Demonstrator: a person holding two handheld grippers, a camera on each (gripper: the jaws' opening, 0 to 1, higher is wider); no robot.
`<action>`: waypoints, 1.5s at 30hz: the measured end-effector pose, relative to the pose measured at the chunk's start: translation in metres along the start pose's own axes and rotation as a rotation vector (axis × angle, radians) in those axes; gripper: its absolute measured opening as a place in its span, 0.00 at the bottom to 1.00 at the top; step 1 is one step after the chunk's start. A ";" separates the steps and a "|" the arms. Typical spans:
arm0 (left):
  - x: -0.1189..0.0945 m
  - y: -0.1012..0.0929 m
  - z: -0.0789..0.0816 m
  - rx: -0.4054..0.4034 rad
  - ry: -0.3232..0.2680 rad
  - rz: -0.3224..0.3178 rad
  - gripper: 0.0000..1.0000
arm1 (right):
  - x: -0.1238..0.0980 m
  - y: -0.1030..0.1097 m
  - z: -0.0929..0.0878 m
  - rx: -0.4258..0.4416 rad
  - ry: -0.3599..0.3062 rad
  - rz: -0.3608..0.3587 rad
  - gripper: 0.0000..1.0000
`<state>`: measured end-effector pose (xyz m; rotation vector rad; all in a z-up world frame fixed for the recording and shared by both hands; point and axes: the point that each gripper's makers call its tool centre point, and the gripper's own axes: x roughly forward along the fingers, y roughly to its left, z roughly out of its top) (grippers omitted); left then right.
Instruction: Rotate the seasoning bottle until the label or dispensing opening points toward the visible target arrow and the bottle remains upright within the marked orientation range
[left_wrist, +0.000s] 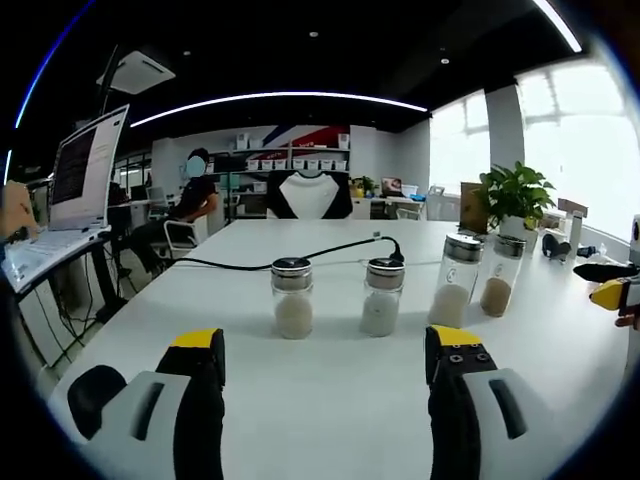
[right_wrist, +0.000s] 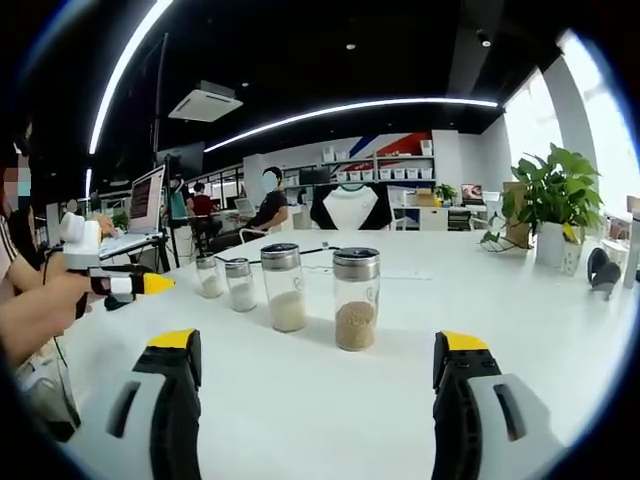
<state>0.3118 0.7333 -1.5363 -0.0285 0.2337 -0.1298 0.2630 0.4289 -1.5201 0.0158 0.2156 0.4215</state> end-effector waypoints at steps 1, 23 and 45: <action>0.000 0.000 0.000 -0.003 -0.001 0.002 0.87 | 0.000 -0.001 -0.001 0.002 0.003 0.000 0.98; 0.026 0.011 -0.002 -0.010 -0.006 0.023 0.84 | 0.007 0.000 -0.010 0.009 0.023 0.012 0.97; 0.083 0.030 0.008 0.006 -0.080 0.062 0.66 | 0.019 -0.010 -0.019 0.010 0.057 0.013 0.94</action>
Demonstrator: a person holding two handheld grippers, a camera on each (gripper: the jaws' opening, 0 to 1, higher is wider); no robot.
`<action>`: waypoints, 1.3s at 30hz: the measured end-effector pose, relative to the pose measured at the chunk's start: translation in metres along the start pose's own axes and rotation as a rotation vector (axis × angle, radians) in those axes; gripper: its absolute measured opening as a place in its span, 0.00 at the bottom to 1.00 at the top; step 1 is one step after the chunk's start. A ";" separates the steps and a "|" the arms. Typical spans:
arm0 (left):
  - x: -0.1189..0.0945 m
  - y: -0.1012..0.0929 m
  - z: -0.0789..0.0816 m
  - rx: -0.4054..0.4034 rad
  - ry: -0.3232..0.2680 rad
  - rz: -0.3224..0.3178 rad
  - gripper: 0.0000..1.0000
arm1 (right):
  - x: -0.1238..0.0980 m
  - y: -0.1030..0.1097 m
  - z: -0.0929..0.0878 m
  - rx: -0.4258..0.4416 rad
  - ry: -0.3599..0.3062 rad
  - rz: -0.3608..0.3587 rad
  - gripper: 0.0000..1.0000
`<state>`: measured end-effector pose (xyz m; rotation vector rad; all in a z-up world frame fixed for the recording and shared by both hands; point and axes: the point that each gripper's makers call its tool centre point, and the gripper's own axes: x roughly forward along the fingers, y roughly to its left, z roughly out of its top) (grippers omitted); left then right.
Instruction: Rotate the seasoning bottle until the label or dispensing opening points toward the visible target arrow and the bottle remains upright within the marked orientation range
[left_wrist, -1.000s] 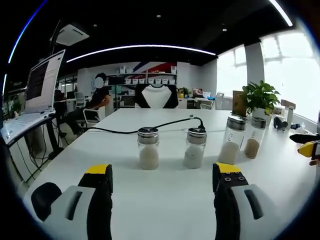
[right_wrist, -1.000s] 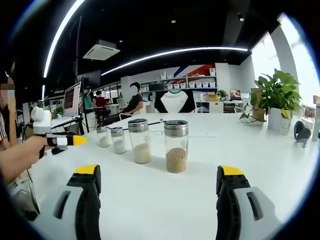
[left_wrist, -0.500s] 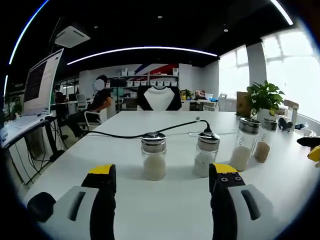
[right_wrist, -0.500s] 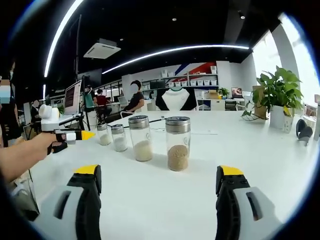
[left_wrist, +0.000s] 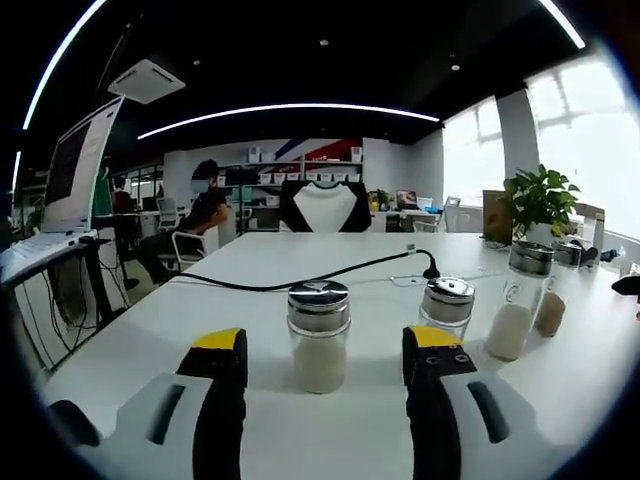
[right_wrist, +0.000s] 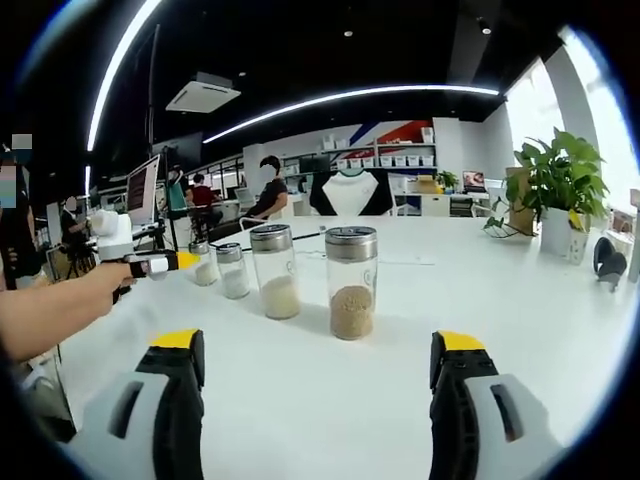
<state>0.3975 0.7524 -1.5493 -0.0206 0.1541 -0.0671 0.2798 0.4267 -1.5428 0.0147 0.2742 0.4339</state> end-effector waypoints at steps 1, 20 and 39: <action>0.001 0.000 0.001 0.001 -0.003 -0.001 0.65 | 0.000 0.000 0.000 -0.001 0.002 0.000 0.93; 0.034 0.000 0.015 0.015 -0.029 0.019 0.46 | 0.001 -0.013 -0.008 0.015 0.019 -0.009 0.93; 0.035 0.002 0.010 0.029 -0.004 0.023 0.34 | 0.001 -0.013 -0.010 0.012 0.029 -0.006 0.92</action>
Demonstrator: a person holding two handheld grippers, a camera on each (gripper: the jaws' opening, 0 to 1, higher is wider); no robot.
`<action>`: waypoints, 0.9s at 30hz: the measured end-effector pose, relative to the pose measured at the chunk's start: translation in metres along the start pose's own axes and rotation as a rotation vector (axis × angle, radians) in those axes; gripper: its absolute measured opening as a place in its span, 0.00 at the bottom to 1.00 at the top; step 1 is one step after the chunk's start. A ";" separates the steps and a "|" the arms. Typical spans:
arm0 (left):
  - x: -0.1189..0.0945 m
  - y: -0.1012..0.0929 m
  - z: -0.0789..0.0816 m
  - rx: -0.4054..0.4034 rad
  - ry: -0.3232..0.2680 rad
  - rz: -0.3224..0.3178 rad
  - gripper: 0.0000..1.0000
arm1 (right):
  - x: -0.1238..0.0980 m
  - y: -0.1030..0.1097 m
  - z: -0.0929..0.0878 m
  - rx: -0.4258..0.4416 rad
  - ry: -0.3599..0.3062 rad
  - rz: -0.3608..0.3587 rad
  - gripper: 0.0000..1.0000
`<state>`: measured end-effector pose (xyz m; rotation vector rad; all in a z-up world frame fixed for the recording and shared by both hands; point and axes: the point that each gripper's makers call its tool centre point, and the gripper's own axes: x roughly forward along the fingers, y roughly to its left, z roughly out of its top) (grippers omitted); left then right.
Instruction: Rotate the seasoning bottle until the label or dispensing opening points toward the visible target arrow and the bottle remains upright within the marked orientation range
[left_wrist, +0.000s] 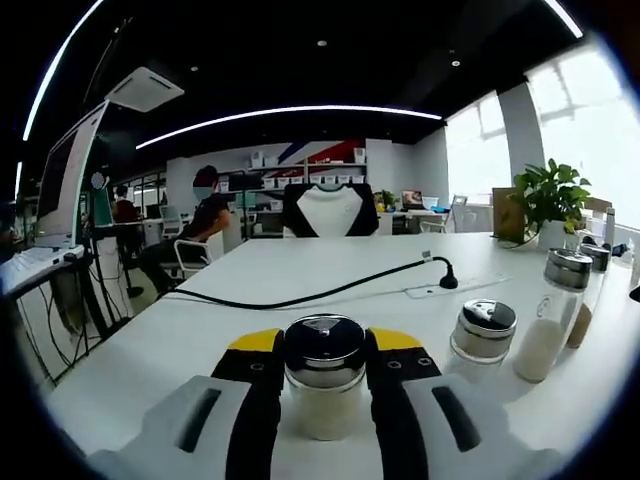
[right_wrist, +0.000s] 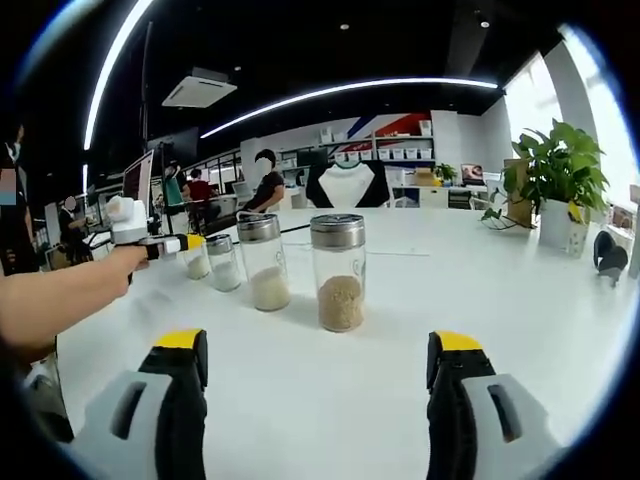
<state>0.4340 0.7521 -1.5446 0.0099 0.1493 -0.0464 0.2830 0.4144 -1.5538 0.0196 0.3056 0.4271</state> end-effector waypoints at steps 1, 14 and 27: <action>0.000 0.000 0.000 -0.001 0.001 -0.001 0.34 | 0.000 0.000 0.000 0.000 0.000 -0.001 0.92; -0.015 0.003 0.001 0.000 0.030 -0.018 0.33 | -0.006 0.008 0.010 -0.003 -0.029 0.019 0.91; -0.073 -0.027 0.020 -0.002 0.016 -0.153 0.33 | -0.009 0.058 0.019 -0.027 -0.053 0.177 0.77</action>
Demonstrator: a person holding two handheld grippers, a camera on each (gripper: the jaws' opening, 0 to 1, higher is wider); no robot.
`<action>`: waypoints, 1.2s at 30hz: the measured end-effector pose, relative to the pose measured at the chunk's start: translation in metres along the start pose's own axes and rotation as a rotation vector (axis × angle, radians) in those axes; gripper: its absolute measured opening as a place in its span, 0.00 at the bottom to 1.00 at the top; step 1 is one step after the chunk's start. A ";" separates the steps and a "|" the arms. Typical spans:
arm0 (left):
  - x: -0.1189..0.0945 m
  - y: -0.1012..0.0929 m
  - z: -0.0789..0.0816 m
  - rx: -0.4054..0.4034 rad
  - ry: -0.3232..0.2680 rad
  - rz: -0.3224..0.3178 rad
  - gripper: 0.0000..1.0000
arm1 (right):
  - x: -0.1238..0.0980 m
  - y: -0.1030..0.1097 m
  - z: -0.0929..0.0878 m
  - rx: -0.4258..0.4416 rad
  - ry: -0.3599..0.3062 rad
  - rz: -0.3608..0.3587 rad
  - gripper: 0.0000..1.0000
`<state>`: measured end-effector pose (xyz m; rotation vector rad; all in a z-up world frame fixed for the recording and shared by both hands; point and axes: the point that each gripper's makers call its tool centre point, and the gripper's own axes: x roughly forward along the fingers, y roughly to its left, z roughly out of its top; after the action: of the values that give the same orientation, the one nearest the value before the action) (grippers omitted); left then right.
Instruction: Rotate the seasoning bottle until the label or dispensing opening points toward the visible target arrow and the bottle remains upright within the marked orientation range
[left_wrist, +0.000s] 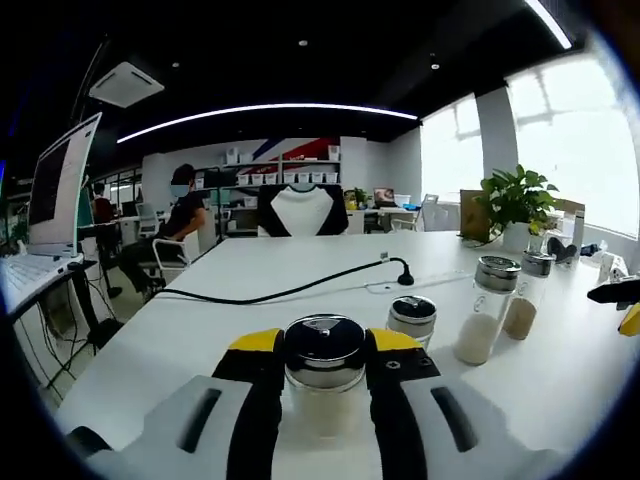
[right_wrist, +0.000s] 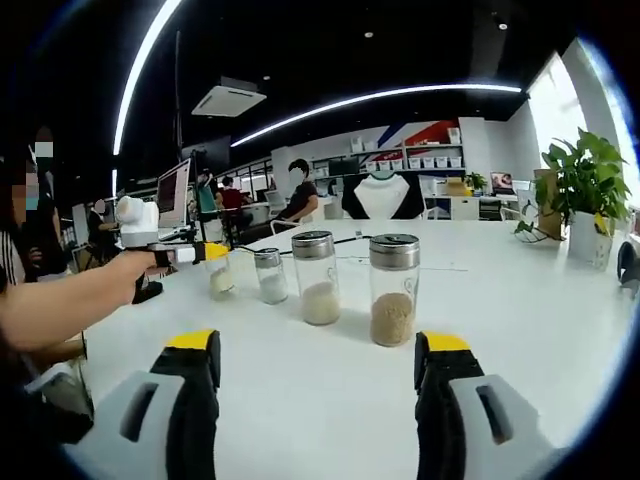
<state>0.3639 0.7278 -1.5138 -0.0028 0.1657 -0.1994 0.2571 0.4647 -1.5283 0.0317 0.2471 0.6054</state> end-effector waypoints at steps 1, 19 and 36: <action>-0.005 -0.004 0.003 -0.002 -0.004 -0.014 0.33 | 0.000 0.005 0.001 -0.002 -0.004 0.017 0.76; -0.125 -0.129 0.070 0.049 -0.050 -0.456 0.33 | -0.003 0.119 0.047 -0.090 -0.108 0.416 0.45; -0.185 -0.187 0.098 -0.025 -0.077 -0.703 0.33 | -0.033 0.190 0.073 -0.227 -0.218 0.678 0.41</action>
<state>0.1642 0.5802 -1.3832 -0.0942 0.0849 -0.8979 0.1416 0.6056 -1.4312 -0.0395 -0.0556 1.2929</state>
